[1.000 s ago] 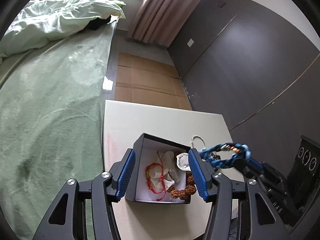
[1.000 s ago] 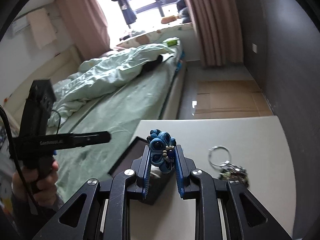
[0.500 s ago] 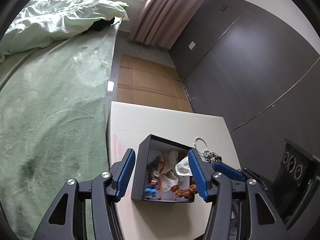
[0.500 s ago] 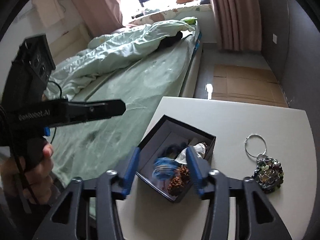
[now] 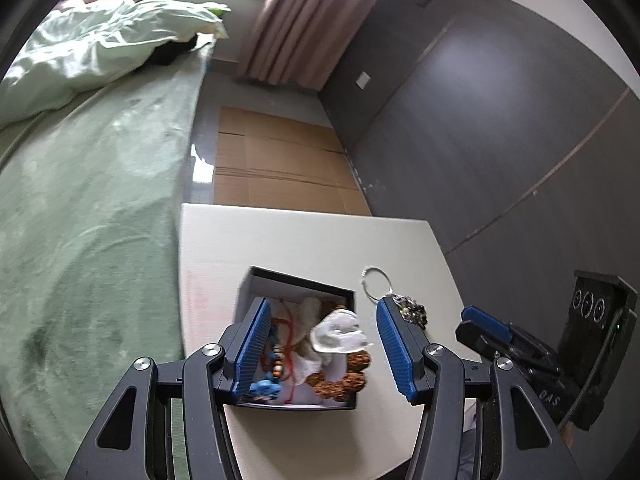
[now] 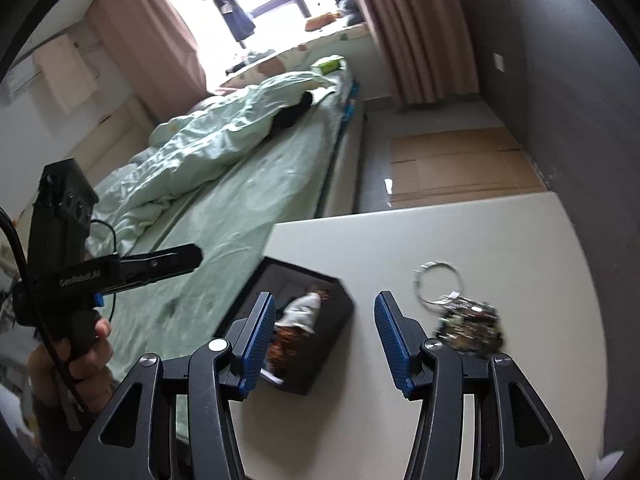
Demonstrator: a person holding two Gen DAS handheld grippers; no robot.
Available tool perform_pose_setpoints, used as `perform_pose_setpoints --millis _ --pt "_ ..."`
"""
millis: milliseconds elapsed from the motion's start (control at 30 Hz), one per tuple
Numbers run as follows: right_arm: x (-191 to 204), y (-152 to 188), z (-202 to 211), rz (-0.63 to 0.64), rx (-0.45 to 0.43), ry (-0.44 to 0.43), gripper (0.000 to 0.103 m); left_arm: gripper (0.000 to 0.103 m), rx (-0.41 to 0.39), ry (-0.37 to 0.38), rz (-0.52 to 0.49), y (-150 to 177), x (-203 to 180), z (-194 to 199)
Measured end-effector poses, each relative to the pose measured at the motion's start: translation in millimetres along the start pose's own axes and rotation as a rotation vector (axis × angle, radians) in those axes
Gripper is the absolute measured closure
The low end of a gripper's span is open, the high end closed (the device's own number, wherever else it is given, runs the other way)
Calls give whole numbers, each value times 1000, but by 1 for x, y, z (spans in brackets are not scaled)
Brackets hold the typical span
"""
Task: Organize jewelry
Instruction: 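Grasp the dark beaded bracelet in the pile with the right tool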
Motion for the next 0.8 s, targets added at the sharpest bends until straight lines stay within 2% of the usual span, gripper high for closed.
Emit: perform_pose_setpoints --millis 300,533,667,800 --pt "-47 7 5 -77 39 82 51 46 47 23 -96 8 -40 -27" --pt "-88 14 -7 -131 74 127 51 47 63 18 -133 12 -54 -45" --pt "-104 20 -22 -146 110 127 62 47 82 15 -142 14 -57 -56" --pt "-114 25 -41 -136 154 133 64 47 87 14 -147 14 -60 -60"
Point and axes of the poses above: each gripper's, at about its wrist camera, not at the fingertips, and z roughly against the way its jaws point, x to its left, y to its underside, the point moved 1 cm from there along -z, roughly the way its jaws point, and after that the axes turned 4 degrees about -x, right-handed, at the moved point
